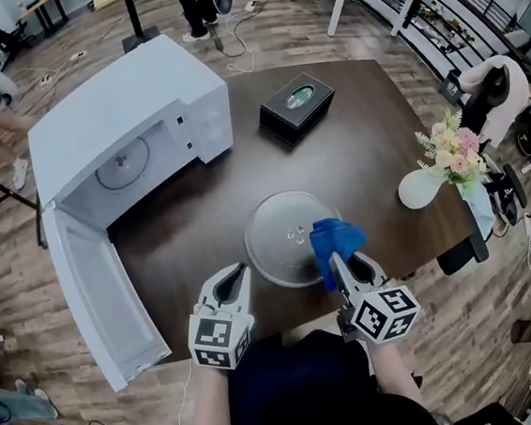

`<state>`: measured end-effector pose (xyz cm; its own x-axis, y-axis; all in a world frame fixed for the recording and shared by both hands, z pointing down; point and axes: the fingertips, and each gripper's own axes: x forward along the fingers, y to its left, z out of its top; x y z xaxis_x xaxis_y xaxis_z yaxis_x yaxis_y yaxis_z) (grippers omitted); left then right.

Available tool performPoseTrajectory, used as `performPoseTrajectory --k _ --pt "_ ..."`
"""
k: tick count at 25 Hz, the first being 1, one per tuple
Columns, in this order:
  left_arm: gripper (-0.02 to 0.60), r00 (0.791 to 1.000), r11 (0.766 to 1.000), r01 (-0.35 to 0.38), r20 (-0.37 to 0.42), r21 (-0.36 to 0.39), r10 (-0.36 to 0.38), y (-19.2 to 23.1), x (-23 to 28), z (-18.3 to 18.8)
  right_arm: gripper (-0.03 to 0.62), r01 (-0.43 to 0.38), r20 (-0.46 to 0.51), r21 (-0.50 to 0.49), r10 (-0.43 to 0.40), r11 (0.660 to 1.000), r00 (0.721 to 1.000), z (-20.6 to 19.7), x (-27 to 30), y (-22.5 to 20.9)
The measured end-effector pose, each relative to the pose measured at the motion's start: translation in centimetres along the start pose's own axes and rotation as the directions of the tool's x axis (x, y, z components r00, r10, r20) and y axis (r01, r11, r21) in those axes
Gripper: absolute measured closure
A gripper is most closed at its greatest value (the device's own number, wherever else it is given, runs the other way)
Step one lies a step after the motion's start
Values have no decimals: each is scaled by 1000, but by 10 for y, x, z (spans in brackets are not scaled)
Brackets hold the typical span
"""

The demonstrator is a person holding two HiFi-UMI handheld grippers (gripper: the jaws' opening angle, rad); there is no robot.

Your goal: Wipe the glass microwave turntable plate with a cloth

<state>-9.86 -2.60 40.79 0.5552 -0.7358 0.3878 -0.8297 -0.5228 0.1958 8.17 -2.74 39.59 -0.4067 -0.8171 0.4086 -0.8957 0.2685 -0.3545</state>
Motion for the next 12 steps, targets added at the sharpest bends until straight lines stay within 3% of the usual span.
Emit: performPoseTrajectory --k 4,12 --pt "568 999 989 38 -25 -145 -42 9 12 -8 539 0 -30 9 0 1000 1000 -1 18 -1" --pt "568 989 989 6 -148 -148 -28 5 28 -34 539 -39 -125 -7 38 999 991 -12 38 -9"
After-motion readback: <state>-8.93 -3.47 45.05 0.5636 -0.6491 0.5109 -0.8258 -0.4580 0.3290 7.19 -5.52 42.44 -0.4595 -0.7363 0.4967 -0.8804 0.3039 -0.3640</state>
